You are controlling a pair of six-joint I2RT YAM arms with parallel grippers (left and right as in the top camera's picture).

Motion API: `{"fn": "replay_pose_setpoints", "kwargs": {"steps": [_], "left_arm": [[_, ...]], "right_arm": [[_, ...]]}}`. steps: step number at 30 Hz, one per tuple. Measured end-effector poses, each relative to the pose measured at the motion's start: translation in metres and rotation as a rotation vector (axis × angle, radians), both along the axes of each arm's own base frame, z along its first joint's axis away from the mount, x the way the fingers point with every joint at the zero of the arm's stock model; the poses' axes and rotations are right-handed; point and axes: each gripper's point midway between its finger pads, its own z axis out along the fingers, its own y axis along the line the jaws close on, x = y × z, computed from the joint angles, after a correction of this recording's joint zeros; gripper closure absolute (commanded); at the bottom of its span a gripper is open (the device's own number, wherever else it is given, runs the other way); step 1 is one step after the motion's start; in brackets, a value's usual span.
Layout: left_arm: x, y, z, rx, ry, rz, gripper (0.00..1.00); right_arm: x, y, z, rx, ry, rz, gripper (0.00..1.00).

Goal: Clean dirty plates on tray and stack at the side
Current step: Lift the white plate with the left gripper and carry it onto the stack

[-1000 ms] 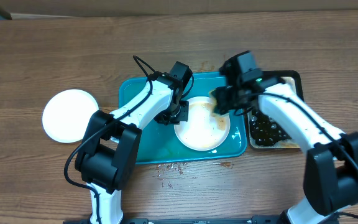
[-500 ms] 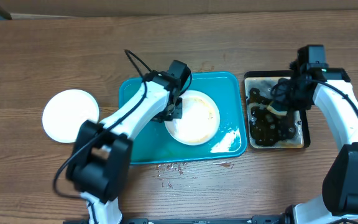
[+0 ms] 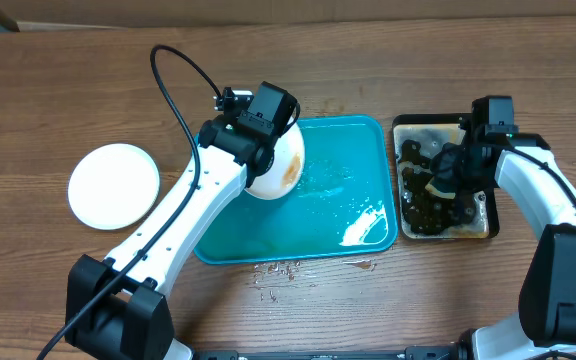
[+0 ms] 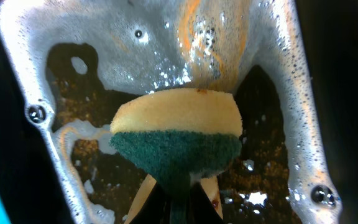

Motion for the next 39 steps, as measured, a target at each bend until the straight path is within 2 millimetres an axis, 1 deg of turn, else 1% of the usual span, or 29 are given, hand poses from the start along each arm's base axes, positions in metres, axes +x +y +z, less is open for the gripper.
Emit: {"fn": "replay_pose_setpoints", "kwargs": {"steps": [4, 7, 9, 10, 13, 18, 22, 26, 36, 39], "left_arm": [[0.000, 0.004, 0.019, 0.100, -0.076, 0.002, 0.96], [-0.001, 0.001, 0.035, 0.172, -0.137, -0.008, 0.96], [-0.003, -0.005, 0.044, 0.222, -0.174, -0.023, 0.96], [-0.003, -0.006, 0.045, 0.229, -0.180, -0.027, 0.96], [-0.007, -0.020, 0.058, 0.301, -0.240, -0.061, 0.96], [-0.014, -0.039, 0.073, 0.385, -0.314, -0.102, 0.96], [-0.015, -0.045, 0.078, 0.460, -0.351, -0.111, 0.96], [-0.015, -0.045, 0.082, 0.504, -0.372, -0.106, 0.96], [-0.015, -0.042, 0.088, 0.534, -0.391, -0.095, 0.96], [-0.015, -0.042, 0.086, 0.529, -0.386, -0.098, 0.96]], "right_arm": [[-0.003, 0.000, -0.010, 0.000, -0.005, 0.000, 0.96], [-0.008, 0.000, -0.016, 0.000, 0.004, -0.001, 0.96], [-0.010, 0.001, -0.018, 0.000, 0.008, 0.000, 0.96], [-0.010, 0.000, -0.018, 0.000, 0.008, -0.001, 0.96], [-0.009, 0.000, -0.018, 0.000, 0.005, 0.000, 0.96], [-0.009, 0.000, -0.018, 0.000, 0.005, 0.000, 0.96], [-0.009, 0.000, -0.018, 0.000, 0.005, 0.000, 0.95], [-0.009, 0.000, -0.018, 0.000, 0.005, -0.001, 0.95], [-0.009, 0.001, -0.018, 0.001, 0.005, 0.000, 0.96], [-0.014, 0.006, -0.018, 0.026, 0.026, 0.016, 0.96]]}}
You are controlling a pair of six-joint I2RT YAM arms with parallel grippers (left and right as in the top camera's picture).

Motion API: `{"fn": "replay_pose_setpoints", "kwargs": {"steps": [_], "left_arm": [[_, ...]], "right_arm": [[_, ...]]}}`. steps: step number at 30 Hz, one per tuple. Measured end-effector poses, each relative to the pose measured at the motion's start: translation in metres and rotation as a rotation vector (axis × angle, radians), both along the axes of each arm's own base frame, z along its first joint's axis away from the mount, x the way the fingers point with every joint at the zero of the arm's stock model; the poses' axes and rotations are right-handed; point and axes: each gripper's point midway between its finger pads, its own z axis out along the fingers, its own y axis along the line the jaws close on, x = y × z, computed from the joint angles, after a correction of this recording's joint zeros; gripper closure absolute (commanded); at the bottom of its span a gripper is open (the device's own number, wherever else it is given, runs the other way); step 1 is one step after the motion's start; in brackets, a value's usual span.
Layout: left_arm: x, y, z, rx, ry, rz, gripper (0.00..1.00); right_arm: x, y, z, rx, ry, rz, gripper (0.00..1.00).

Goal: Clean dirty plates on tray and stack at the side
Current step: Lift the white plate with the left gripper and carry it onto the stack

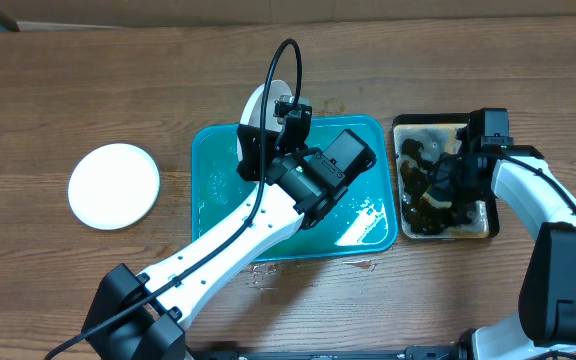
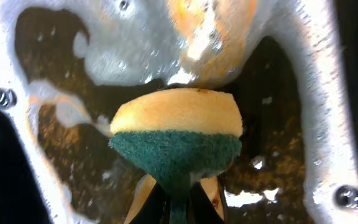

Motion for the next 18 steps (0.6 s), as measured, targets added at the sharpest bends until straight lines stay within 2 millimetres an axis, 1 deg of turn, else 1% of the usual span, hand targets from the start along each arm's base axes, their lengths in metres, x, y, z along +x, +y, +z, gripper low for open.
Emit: {"fn": "replay_pose_setpoints", "kwargs": {"steps": [2, 3, 5, 9, 10, 12, 15, 18], "left_arm": [[0.000, 0.000, -0.005, -0.017, 0.023, -0.005, 0.96], [0.000, -0.001, -0.009, -0.031, 0.041, -0.009, 0.96], [0.000, 0.000, -0.015, -0.055, 0.071, -0.012, 0.96], [-0.001, 0.006, -0.026, -0.089, 0.126, -0.001, 0.96], [-0.001, 0.008, -0.028, -0.093, 0.138, 0.004, 0.96], [-0.002, 0.009, -0.029, -0.095, 0.146, 0.008, 0.96], [-0.003, 0.012, -0.031, -0.101, 0.159, 0.015, 0.96], [-0.004, 0.012, -0.032, -0.100, 0.162, 0.016, 0.96]], "right_arm": [[-0.006, 0.003, 0.003, 0.016, 0.032, 0.013, 0.96], [-0.006, 0.005, 0.008, 0.023, 0.043, 0.019, 0.96], [0.002, 0.005, 0.021, 0.027, 0.032, 0.031, 0.96], [0.027, 0.006, 0.058, 0.022, -0.050, 0.073, 0.96], [0.029, 0.006, 0.063, 0.020, -0.065, 0.086, 0.96], [0.028, 0.006, 0.064, 0.014, -0.066, 0.110, 0.96], [0.027, 0.007, 0.057, 0.006, -0.062, 0.142, 0.96], [0.021, 0.007, 0.032, 0.004, -0.020, 0.172, 0.96]]}}
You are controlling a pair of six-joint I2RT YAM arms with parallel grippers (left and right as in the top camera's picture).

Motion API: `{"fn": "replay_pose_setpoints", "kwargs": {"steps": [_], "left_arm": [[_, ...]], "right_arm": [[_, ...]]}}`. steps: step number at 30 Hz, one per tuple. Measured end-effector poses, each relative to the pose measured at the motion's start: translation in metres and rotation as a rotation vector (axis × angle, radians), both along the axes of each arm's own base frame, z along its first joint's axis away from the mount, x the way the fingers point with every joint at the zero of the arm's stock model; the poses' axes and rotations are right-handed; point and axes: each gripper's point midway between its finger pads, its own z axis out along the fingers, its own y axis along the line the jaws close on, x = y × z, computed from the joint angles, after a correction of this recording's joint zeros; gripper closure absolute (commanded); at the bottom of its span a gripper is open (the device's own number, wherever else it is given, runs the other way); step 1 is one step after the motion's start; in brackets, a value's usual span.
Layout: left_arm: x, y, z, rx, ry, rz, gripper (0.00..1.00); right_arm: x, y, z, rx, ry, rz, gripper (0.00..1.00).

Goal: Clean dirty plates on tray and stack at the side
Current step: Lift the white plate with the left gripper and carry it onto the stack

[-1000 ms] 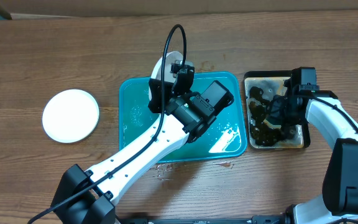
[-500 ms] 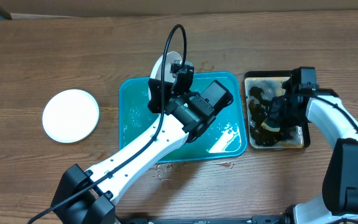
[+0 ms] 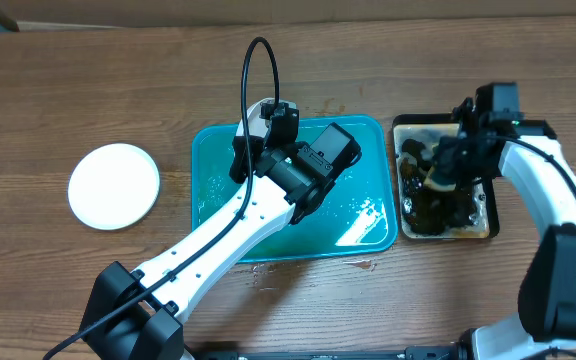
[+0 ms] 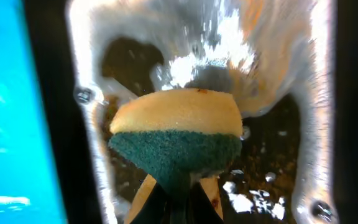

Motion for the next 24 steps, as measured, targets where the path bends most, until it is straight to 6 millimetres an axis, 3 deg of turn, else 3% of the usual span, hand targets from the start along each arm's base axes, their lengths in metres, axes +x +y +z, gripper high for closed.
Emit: {"fn": "replay_pose_setpoints", "kwargs": {"steps": [4, 9, 16, 24], "left_arm": [[0.000, 0.000, 0.000, -0.002, -0.001, 0.001, 0.96], [-0.001, 0.000, -0.001, -0.003, 0.005, 0.000, 0.96], [-0.002, 0.001, -0.001, 0.001, 0.012, -0.001, 0.96], [-0.001, 0.015, -0.002, 0.020, 0.033, 0.032, 0.96]], "right_arm": [[-0.018, 0.001, -0.046, 0.004, 0.117, 0.016, 0.96], [-0.018, 0.002, -0.049, 0.006, 0.123, 0.026, 0.96], [-0.021, 0.001, -0.034, 0.007, 0.177, 0.029, 0.96], [0.002, 0.000, 0.003, 0.001, 0.104, 0.028, 0.96]]}}
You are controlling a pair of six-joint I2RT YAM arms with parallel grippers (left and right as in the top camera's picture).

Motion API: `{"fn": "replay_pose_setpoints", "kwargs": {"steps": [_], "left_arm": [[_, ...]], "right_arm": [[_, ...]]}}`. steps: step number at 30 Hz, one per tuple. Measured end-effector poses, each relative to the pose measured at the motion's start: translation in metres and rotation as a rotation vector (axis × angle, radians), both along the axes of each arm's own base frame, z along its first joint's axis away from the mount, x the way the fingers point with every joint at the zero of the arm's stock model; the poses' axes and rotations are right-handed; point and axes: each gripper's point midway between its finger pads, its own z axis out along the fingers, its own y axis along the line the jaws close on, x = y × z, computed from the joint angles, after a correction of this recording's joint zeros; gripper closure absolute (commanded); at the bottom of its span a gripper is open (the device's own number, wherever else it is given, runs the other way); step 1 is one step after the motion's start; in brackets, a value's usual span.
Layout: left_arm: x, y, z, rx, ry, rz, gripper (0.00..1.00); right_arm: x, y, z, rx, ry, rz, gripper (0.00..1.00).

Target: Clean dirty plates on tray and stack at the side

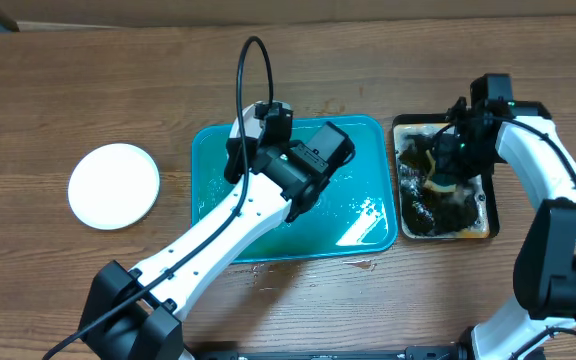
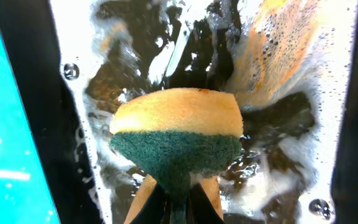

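My left gripper (image 1: 256, 128) hangs over the back left of the teal tray (image 1: 368, 150). A white sliver of the dirty plate (image 1: 239, 130) shows at its side; the rest is hidden under the wrist. My right gripper (image 2: 179, 186) is shut on a yellow and green sponge (image 2: 176, 134). It holds the sponge over the black basin (image 2: 36, 124) of brown foamy water. In the overhead view the right gripper (image 1: 446, 160) sits in the basin's (image 1: 486, 222) middle. A clean white plate (image 1: 114, 185) lies on the table at the left.
Water pools on the tray's right half, and drops (image 1: 288, 268) lie on the wood before its front edge. The left arm (image 1: 218, 235) crosses the tray's front left corner. The basin stands close against the tray's right side.
The left gripper has shifted slightly left over the tray's back. The right gripper with the sponge has moved a little in the basin, whose water is now churned and splashing.
At first the left gripper held a brown-stained plate over the tray's left rear while the sponge sat in the basin. Then the left arm lay across the tray with the plate on edge at its back rim. Now the wrist hides most of the plate; the sponge stays in the basin.
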Motion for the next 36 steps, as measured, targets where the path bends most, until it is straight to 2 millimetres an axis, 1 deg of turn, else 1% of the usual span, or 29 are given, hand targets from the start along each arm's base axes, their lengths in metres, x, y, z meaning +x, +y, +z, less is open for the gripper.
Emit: {"fn": "replay_pose_setpoints", "kwargs": {"steps": [2, 4, 7, 10, 11, 15, 18, 20, 21, 26, 27, 28, 29, 33, 36], "left_arm": [[0.001, 0.004, 0.000, 0.001, 0.001, 0.012, 0.96], [0.002, 0.007, 0.000, 0.001, 0.002, 0.019, 0.96], [0.001, 0.007, 0.000, 0.001, 0.003, 0.022, 0.96], [-0.002, 0.011, -0.001, -0.001, 0.004, 0.038, 0.96], [-0.003, 0.015, -0.001, 0.001, 0.008, 0.052, 0.96], [-0.010, 0.037, -0.005, -0.003, 0.036, 0.130, 0.96], [-0.014, 0.064, -0.012, -0.036, 0.069, 0.225, 0.96], [-0.015, 0.087, -0.019, -0.086, 0.092, 0.316, 0.96], [-0.016, 0.095, -0.022, -0.107, 0.098, 0.348, 0.96], [-0.021, 0.153, -0.038, -0.263, 0.113, 0.570, 0.96], [-0.022, 0.168, -0.040, -0.306, 0.107, 0.620, 0.96], [-0.023, 0.175, -0.042, -0.335, 0.102, 0.648, 0.96], [-0.023, 0.187, -0.045, -0.374, 0.094, 0.687, 0.96], [-0.018, 0.222, -0.058, -0.539, 0.071, 0.765, 0.96], [-0.017, 0.244, -0.064, -0.644, 0.057, 0.797, 0.96]], "right_arm": [[0.002, 0.000, 0.000, -0.002, -0.013, 0.001, 0.96], [0.004, 0.000, -0.006, -0.002, -0.029, 0.002, 0.96], [0.000, 0.000, -0.024, -0.004, -0.043, 0.002, 0.96], [-0.012, 0.001, -0.047, -0.002, -0.038, -0.001, 0.96], [-0.012, 0.001, -0.052, 0.001, -0.050, -0.006, 0.96], [-0.012, 0.001, -0.051, 0.003, -0.063, -0.024, 0.96], [-0.012, 0.001, -0.051, 0.005, -0.064, -0.030, 0.96], [-0.012, 0.001, -0.051, 0.005, -0.065, -0.031, 0.96], [-0.012, 0.001, -0.051, 0.005, -0.064, -0.033, 0.96], [-0.012, 0.001, -0.051, 0.006, -0.063, -0.037, 0.96], [-0.012, 0.001, -0.051, 0.006, -0.063, -0.037, 0.96], [-0.012, 0.001, -0.051, 0.006, -0.063, -0.037, 0.96], [-0.012, 0.001, -0.051, 0.006, -0.062, -0.037, 0.96], [-0.012, 0.001, -0.051, 0.006, -0.062, -0.038, 0.96], [-0.012, 0.001, -0.051, 0.006, -0.062, -0.038, 0.96]]}}
